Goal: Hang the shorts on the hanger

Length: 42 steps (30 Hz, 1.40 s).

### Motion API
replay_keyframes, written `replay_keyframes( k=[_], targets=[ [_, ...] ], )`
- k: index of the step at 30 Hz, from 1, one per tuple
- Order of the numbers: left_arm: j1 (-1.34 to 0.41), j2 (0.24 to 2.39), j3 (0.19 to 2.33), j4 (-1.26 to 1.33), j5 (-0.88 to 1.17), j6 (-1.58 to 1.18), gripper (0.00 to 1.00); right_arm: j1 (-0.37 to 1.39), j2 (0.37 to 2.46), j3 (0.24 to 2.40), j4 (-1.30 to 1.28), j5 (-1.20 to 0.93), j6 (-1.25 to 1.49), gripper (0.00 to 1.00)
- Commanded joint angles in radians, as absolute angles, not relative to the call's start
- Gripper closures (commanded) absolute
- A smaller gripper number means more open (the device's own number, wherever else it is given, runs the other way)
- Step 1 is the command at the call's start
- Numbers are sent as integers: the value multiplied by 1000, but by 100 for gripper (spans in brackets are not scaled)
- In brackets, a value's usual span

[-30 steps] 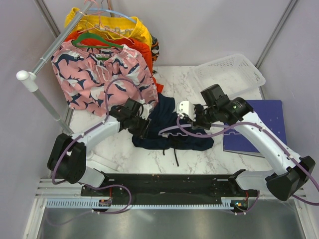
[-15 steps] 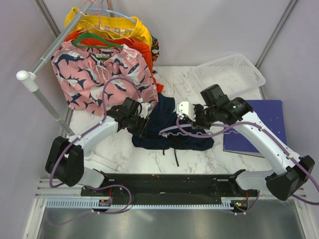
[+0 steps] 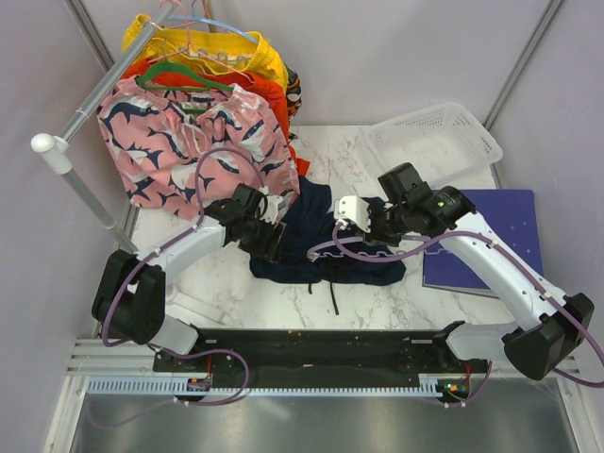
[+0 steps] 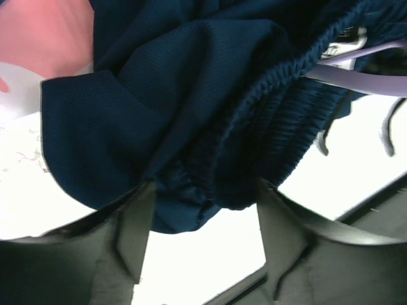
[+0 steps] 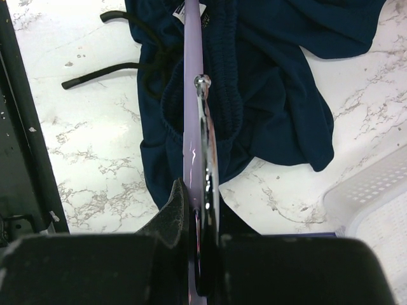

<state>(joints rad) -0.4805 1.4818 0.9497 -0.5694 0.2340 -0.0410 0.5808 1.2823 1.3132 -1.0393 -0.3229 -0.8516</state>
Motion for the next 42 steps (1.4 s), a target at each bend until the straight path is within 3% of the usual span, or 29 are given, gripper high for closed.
replay_keyframes(
  k=[1,4,6,13,18,28,30,31,32,35,42],
  targets=[
    [-393,1456,921,-540,457,-55,25,583,1269,1301,-1015,-288,-874,100],
    [-377,1439,891,-491,587,-81,22,583,1269,1307,-1012,-293,-870,100],
    [-376,1434,885,-468,565,-104,24,583,1267,1310,-1015,-298,-868,100],
    [-435,1350,905,-469,399,-81,43,583,1269,1338,-1019,-337,-856,100],
    [-477,1407,940,-521,313,-89,58,583,1279,1359,-1011,-379,-857,100],
    [-489,1473,980,-552,235,-72,55,584,1354,1420,-1008,-436,-890,100],
    [-491,1476,988,-557,247,-69,63,591,1368,1431,-1005,-446,-891,100],
    [-491,1471,988,-557,256,-66,69,594,1373,1434,-1003,-446,-891,100],
    [-492,1467,989,-557,268,-61,83,597,1377,1439,-1003,-446,-893,100],
    [-508,1427,1002,-578,279,-43,98,617,1391,1445,-983,-448,-900,100],
    [-549,1348,1038,-647,258,-3,98,670,1448,1486,-960,-491,-942,100]
  ],
)
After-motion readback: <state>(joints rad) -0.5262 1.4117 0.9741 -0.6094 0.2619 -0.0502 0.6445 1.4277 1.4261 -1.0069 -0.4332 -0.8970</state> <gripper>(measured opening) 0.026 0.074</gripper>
